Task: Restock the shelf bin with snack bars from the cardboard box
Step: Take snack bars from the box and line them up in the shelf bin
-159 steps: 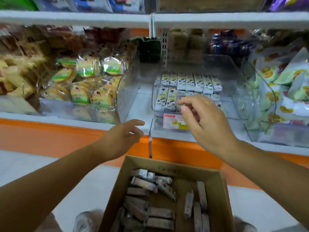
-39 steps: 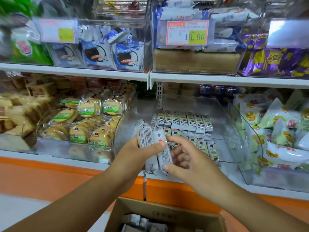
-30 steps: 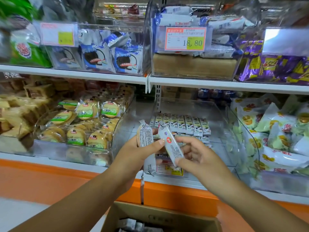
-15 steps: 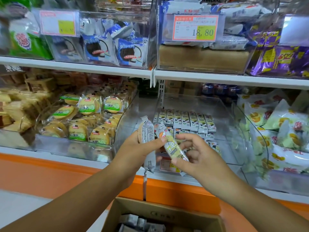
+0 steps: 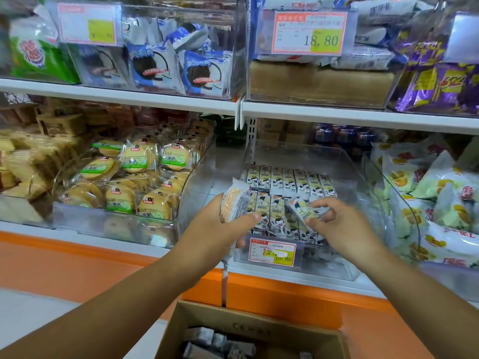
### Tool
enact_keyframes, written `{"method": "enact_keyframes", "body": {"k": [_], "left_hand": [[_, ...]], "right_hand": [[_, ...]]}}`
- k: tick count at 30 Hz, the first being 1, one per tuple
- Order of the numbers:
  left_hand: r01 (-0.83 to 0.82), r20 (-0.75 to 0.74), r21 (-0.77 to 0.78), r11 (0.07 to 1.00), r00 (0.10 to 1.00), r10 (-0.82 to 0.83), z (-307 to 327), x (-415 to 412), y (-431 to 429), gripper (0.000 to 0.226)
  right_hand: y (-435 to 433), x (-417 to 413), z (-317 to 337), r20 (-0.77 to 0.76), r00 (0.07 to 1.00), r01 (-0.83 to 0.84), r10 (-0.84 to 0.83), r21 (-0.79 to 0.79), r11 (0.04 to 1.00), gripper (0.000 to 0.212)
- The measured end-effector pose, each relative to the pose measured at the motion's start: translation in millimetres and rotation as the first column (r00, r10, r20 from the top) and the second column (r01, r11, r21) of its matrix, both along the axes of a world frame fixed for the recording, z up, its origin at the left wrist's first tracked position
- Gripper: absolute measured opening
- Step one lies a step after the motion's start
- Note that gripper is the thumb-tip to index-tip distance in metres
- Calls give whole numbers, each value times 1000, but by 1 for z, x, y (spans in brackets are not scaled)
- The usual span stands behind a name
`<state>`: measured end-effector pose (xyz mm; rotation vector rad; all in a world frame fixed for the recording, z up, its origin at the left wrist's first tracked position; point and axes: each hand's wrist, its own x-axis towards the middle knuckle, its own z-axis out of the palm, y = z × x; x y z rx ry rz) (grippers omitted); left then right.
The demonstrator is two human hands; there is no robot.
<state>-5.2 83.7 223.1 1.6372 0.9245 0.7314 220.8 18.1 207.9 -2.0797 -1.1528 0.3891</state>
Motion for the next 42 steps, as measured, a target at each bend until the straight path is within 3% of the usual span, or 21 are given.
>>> {"method": "enact_keyframes", "body": {"k": [1, 4, 6, 10, 15, 20, 24, 28, 37, 42], "left_hand": [[2, -2, -53, 999, 1000, -3, 0, 1, 1, 5], [1, 11, -197, 980, 1000, 2, -4, 8, 7, 34], [39, 29, -223, 974, 999, -33, -5, 11, 6, 40], [155, -70, -96, 983, 984, -162, -5, 3, -5, 45], [184, -111, 49, 982, 978, -178, -10, 2, -4, 49], [164, -161, 200, 966, 978, -133, -13, 0, -2, 52], [168, -217, 340, 925, 971, -97, -15, 0, -3, 60], [161, -206, 401, 902, 975, -83, -13, 3, -9, 58], [265, -122, 160, 951, 961, -247, -6, -2, -10, 27], [204, -115, 196, 959, 976, -184, -8, -1, -9, 32]], "right_hand": [[3, -1, -1, 24, 1000, 1, 0, -22, 1000, 22], [8, -7, -2, 114, 993, -8, 20, -99, 995, 23], [10, -11, 0, 183, 982, -26, 55, -155, 988, 25], [12, -19, 3, 182, 978, -68, 100, -171, 983, 28], [10, -18, 4, 110, 987, -95, 113, -159, 983, 25], [3, -21, 10, 93, 991, -97, 92, 57, 994, 21], [-13, -44, 30, -232, 927, -245, 294, 218, 944, 17], [-19, -53, 33, -279, 883, -326, 378, 216, 920, 24], [-19, -39, 31, -567, 722, -230, 397, 345, 910, 31], [-17, -40, 31, -706, 604, -149, 370, 356, 923, 34]]}}
